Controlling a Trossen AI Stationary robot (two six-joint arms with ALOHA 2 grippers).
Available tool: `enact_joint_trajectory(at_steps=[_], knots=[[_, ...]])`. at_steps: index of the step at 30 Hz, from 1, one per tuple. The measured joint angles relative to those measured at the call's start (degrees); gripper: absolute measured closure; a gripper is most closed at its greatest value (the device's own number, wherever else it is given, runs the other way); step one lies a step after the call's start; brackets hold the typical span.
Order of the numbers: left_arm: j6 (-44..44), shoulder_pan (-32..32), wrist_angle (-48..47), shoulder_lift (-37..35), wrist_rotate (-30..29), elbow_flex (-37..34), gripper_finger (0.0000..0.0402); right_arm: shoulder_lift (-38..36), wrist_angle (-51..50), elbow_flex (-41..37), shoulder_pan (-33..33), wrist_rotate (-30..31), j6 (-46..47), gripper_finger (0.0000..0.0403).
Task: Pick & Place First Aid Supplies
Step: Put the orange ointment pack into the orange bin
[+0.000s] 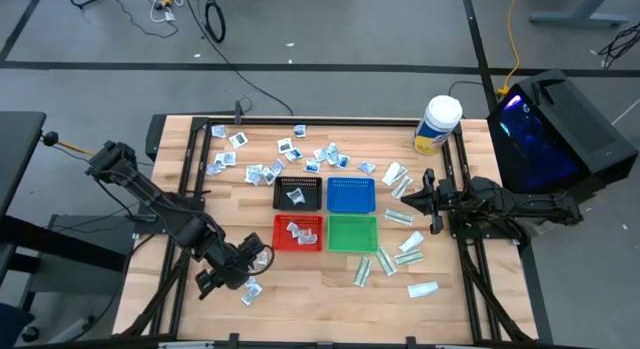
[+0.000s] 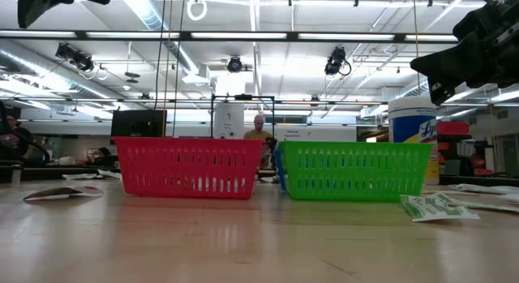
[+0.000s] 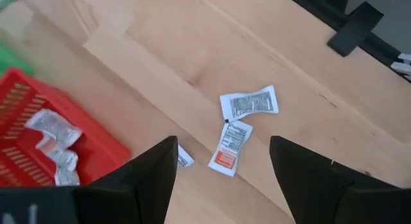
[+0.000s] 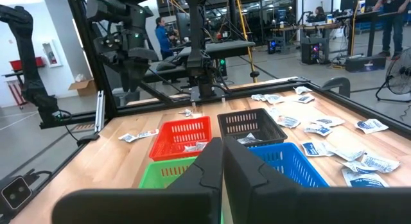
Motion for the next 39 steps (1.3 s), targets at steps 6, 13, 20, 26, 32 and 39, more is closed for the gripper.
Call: enact_joint_trajectory(at_steps=[6, 13, 20, 26, 32, 39], knots=[[2.0, -1.2, -0.6, 3.3, 0.1, 0.0, 0.0148, 0.0, 0.0, 0.0, 0.0, 0.0, 0.0, 0.0385], [2.1, -2.0, 3.0, 6.6, 0.0, -1.5, 0.0148, 0.0, 0.0, 0.0, 0.0, 0.0, 0.0, 0.0385], [2.0, -3.0, 11.6, 6.7, -0.1, -8.7, 0.0148, 0.0, 0.0, 0.0, 0.0, 0.0, 0.0, 0.0385], [1.6, -3.5, 15.7, 6.7, -0.3, -13.3, 0.0148, 0.0, 0.0, 0.0, 0.0, 0.0, 0.0, 0.0385], [4.9, -2.7, 16.9, 6.7, -2.7, -16.0, 0.0148, 0.0, 0.0, 0.0, 0.0, 0.0, 0.0, 0.0385], [9.1, -1.6, 17.1, 7.4, -3.1, -17.0, 0.0148, 0.0, 0.0, 0.0, 0.0, 0.0, 0.0, 0.0385]])
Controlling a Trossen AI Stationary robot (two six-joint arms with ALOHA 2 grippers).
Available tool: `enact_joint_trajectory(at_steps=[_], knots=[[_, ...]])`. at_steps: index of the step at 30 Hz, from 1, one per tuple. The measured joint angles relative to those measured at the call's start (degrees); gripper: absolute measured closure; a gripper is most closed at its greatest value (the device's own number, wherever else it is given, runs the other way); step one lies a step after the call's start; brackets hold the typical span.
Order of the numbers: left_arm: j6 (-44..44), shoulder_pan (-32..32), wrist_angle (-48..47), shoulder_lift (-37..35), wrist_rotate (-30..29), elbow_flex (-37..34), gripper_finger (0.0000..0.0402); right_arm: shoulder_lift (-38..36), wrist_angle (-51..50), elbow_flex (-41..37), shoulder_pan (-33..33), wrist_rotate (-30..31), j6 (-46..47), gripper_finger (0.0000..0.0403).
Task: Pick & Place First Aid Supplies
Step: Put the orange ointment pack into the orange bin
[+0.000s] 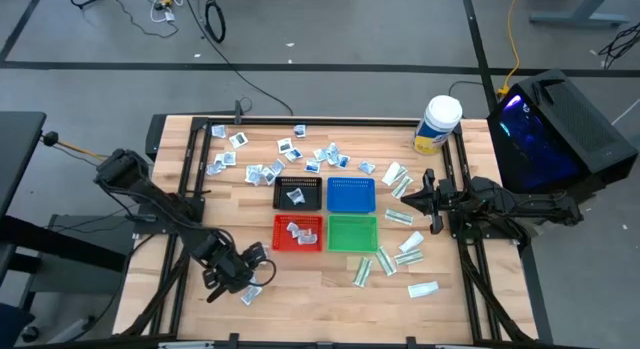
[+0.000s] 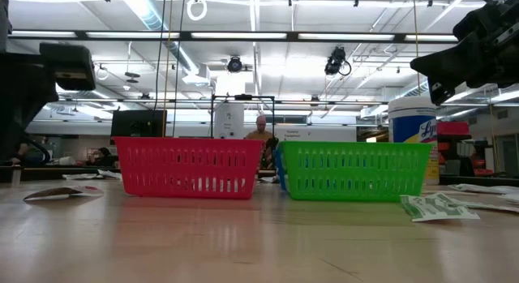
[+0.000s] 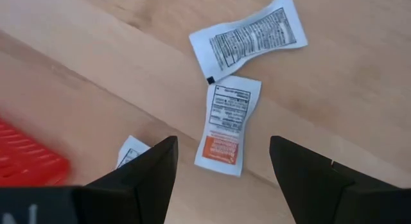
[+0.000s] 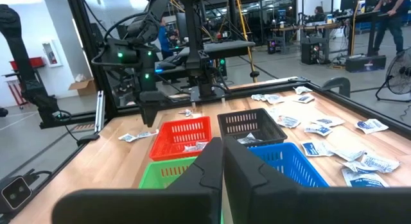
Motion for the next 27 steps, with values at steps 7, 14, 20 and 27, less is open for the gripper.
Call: enact_joint_trajectory(at_steps=[7, 14, 20, 27], knots=[[0.0, 0.1, 1.6, 3.2, 0.0, 0.1, 0.0148, 0.0, 0.0, 0.0, 0.0, 0.0, 0.0, 0.0385], [0.0, 0.1, 2.4, 5.9, 0.4, 0.3, 0.0148, 0.0, 0.0, 0.0, 0.0, 0.0, 0.0, 0.0385], [0.0, 0.1, 2.4, 6.1, 0.7, 0.3, 0.0153, 0.0, 0.0, 0.0, 0.0, 0.0, 0.0, 0.0385], [-0.2, 0.9, -1.6, 6.6, 1.0, 2.9, 0.0172, 0.0, 0.0, 0.0, 0.0, 0.0, 0.0, 0.0385]])
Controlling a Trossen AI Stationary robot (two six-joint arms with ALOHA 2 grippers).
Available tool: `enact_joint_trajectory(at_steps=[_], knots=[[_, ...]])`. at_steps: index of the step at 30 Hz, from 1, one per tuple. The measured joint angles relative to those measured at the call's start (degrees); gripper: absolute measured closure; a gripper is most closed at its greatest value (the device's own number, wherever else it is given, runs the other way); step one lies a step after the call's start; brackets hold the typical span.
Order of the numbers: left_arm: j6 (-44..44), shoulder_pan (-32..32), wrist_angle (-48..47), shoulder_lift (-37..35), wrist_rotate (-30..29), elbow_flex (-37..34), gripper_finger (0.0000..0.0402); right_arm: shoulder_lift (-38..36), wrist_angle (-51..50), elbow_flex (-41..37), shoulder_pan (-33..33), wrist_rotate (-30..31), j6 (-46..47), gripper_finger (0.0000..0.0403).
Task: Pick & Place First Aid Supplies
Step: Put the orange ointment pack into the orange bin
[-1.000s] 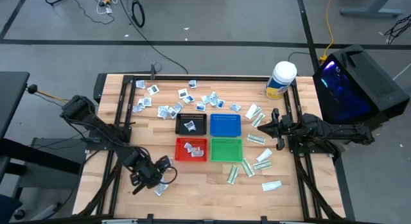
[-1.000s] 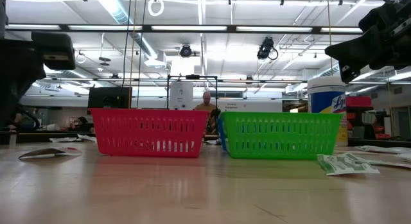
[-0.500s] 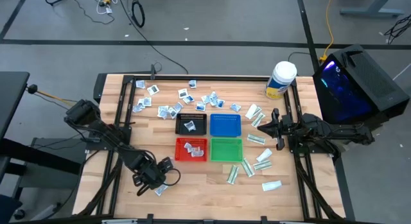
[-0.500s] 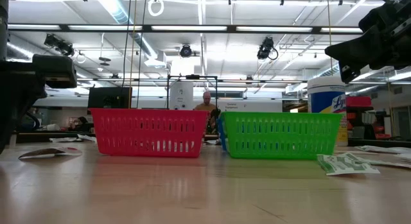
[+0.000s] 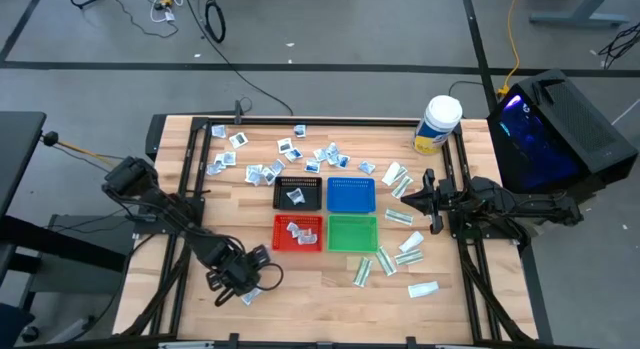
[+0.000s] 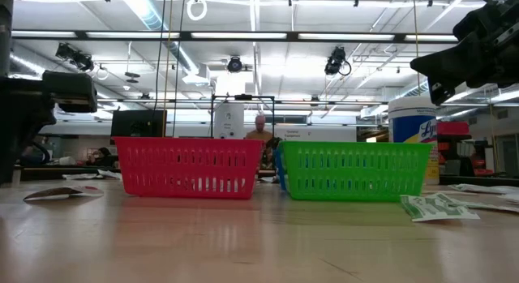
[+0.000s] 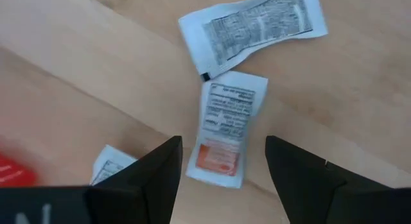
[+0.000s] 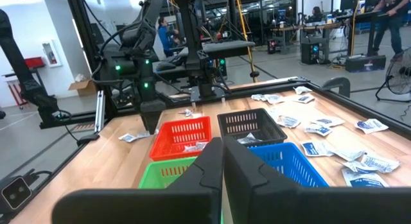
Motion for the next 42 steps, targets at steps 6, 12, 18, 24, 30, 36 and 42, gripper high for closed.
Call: enact_joint_trajectory(at_steps=[6, 12, 18, 24, 30, 36, 42], knots=[[0.2, 1.0, -3.0, -0.1, 0.8, 3.5, 0.0177, 0.0, 0.0, 0.0, 0.0, 0.0, 0.0, 0.0385], [0.9, 1.0, -5.2, 0.0, 3.2, 4.8, 0.0177, 0.0, 0.0, 0.0, 0.0, 0.0, 0.0, 0.0385], [0.9, 1.0, -5.0, 2.8, 3.5, 4.8, 0.0177, 0.0, 0.0, 0.0, 0.0, 0.0, 0.0, 0.0385], [0.7, 1.0, -5.2, 5.8, 3.3, 5.1, 0.0177, 0.0, 0.0, 0.0, 0.0, 0.0, 0.0, 0.0385], [0.8, 1.0, -5.0, 6.0, 3.5, 5.0, 0.0178, 0.0, 0.0, 0.0, 0.0, 0.0, 0.0, 0.0385], [0.8, 1.0, -4.9, 6.1, 3.6, 4.9, 0.0213, 0.0, 0.0, 0.0, 0.0, 0.0, 0.0, 0.0385], [0.8, 0.9, -4.7, 6.1, 3.8, 4.9, 0.0268, 0.0, 0.0, 0.0, 0.0, 0.0, 0.0, 0.0385]])
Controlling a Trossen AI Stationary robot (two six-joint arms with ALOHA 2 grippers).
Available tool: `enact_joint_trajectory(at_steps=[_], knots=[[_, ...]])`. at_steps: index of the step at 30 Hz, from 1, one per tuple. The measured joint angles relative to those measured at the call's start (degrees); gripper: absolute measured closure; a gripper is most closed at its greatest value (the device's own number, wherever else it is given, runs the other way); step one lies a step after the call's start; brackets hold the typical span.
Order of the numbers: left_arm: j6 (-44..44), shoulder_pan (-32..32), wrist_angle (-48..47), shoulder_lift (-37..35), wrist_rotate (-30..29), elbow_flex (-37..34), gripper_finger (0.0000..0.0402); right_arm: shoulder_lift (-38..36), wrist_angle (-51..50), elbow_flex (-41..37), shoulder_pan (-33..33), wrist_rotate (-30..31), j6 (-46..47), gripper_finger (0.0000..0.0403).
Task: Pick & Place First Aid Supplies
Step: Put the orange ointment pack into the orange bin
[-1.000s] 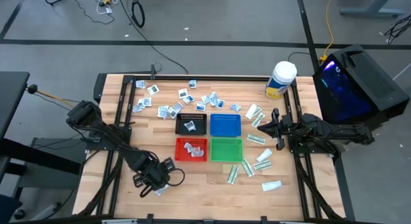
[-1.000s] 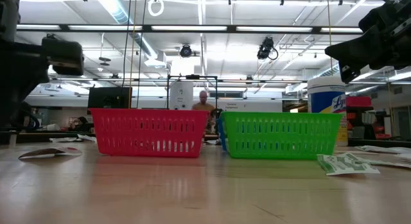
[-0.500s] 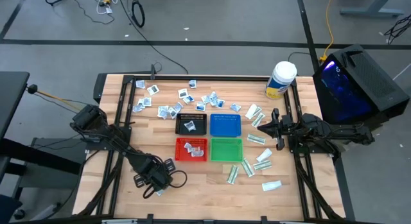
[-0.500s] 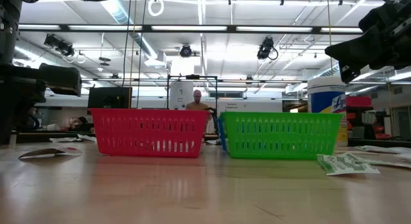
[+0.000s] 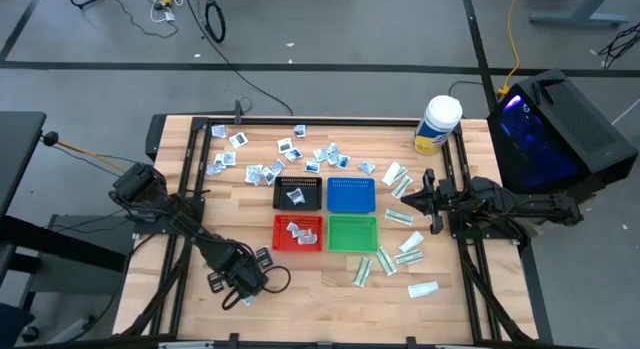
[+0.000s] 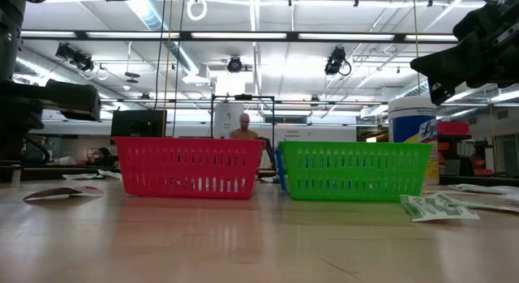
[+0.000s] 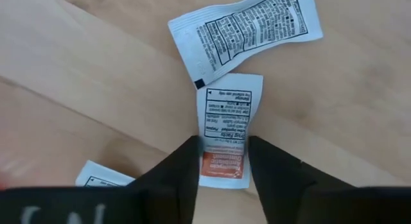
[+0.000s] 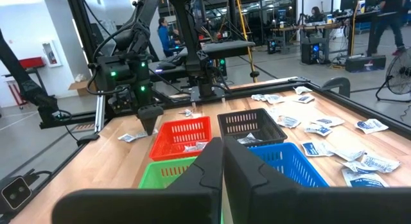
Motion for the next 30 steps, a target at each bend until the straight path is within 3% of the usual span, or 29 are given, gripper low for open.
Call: enact_joint_trajectory(at_steps=[8, 20, 30], knots=[[-0.6, 0.0, 0.0, 0.0, 0.1, 0.0, 0.0311, 0.0, 0.0, 0.0, 0.0, 0.0, 0.0, 0.0385], [-0.8, 0.0, 0.2, -1.1, -0.3, -0.2, 0.0301, 0.0, 0.0, 0.0, 0.0, 0.0, 0.0, 0.0385], [-3.7, 0.0, 0.2, -7.2, -0.7, -0.3, 0.0301, 0.0, 0.0, 0.0, 0.0, 0.0, 0.0, 0.0385]])
